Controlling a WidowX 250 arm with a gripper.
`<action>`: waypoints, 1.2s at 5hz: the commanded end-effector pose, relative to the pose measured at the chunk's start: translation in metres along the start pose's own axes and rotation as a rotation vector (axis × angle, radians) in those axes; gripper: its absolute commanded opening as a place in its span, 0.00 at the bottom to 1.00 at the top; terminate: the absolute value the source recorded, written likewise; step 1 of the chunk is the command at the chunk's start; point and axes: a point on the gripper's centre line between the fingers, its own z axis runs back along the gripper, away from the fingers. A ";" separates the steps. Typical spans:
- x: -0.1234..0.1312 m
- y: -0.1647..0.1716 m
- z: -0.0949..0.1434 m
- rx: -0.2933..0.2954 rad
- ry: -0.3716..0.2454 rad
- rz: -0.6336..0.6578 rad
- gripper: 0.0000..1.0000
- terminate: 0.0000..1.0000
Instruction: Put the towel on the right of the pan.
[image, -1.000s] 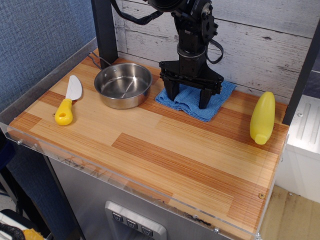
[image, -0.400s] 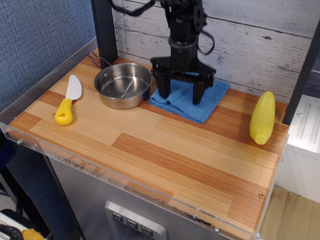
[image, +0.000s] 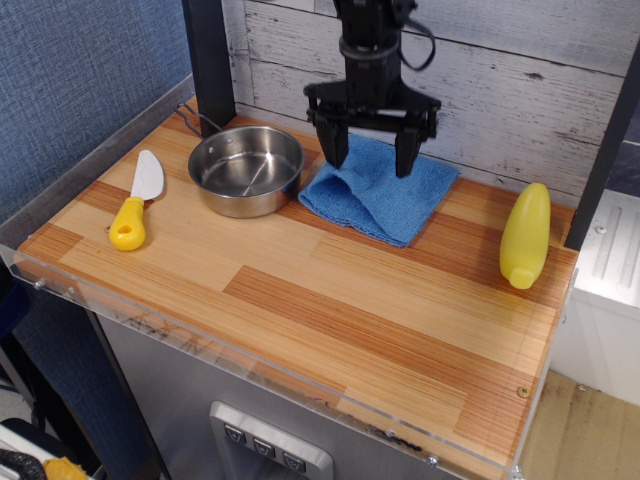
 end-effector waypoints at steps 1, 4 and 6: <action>0.020 0.004 0.073 -0.036 -0.159 0.022 1.00 0.00; 0.025 0.023 0.131 -0.016 -0.292 0.139 1.00 0.00; 0.025 0.023 0.131 -0.016 -0.292 0.139 1.00 0.00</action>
